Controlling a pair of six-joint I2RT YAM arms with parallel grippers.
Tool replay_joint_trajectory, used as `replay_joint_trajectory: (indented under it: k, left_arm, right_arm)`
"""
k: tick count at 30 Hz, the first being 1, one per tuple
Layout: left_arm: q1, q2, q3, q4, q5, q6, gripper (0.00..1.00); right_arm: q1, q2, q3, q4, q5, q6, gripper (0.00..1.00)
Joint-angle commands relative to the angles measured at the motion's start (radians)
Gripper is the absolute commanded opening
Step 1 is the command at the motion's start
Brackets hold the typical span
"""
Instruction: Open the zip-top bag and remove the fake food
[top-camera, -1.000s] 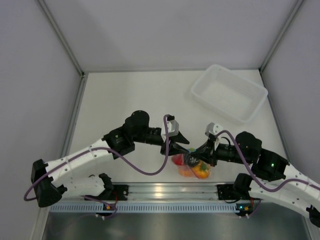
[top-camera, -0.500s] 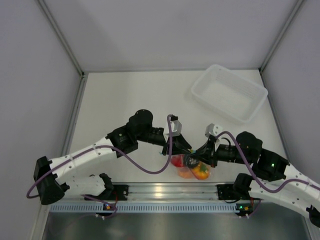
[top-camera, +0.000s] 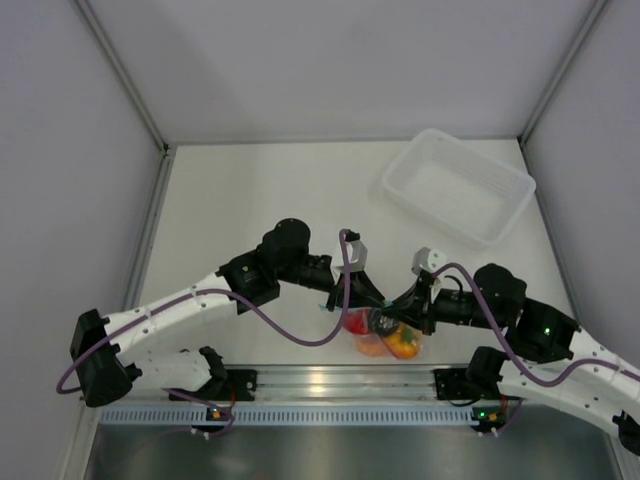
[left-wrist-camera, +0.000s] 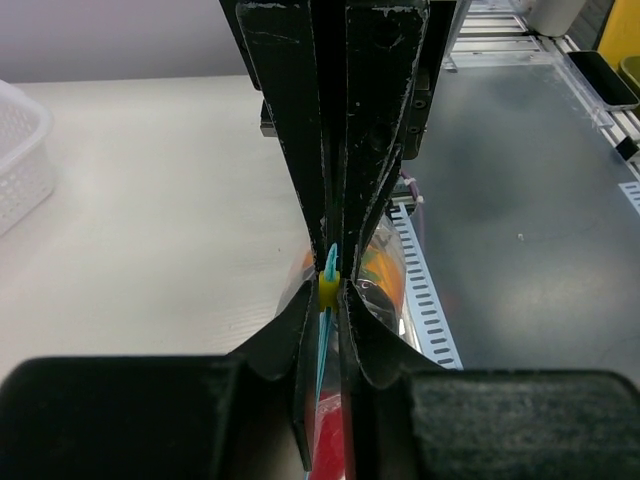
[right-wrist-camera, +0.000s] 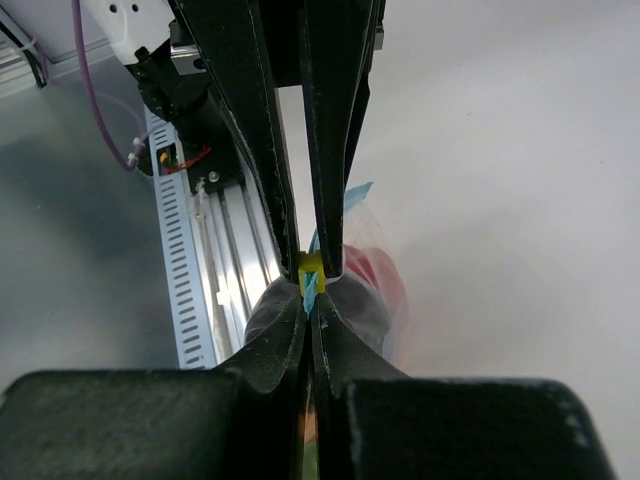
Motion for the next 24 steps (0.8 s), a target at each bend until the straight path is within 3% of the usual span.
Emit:
replay_joint_trajectory:
  k: [1, 15, 24]
  left_arm:
    - [-0.01, -0.012, 0.015, 0.064, 0.018, 0.022, 0.0]
    - [-0.007, -0.126, -0.169, 0.04, -0.121, 0.085, 0.0]
    - [0.007, -0.205, -0.292, 0.026, -0.141, 0.035, 0.0]
  right_arm:
    - [0.016, -0.029, 0.04, 0.073, 0.037, -0.005, 0.0]
    - [0.016, -0.161, 0.109, -0.059, 0.119, -0.027, 0.0]
    - [0.016, -0.23, 0.239, -0.237, 0.197, -0.079, 0.0]
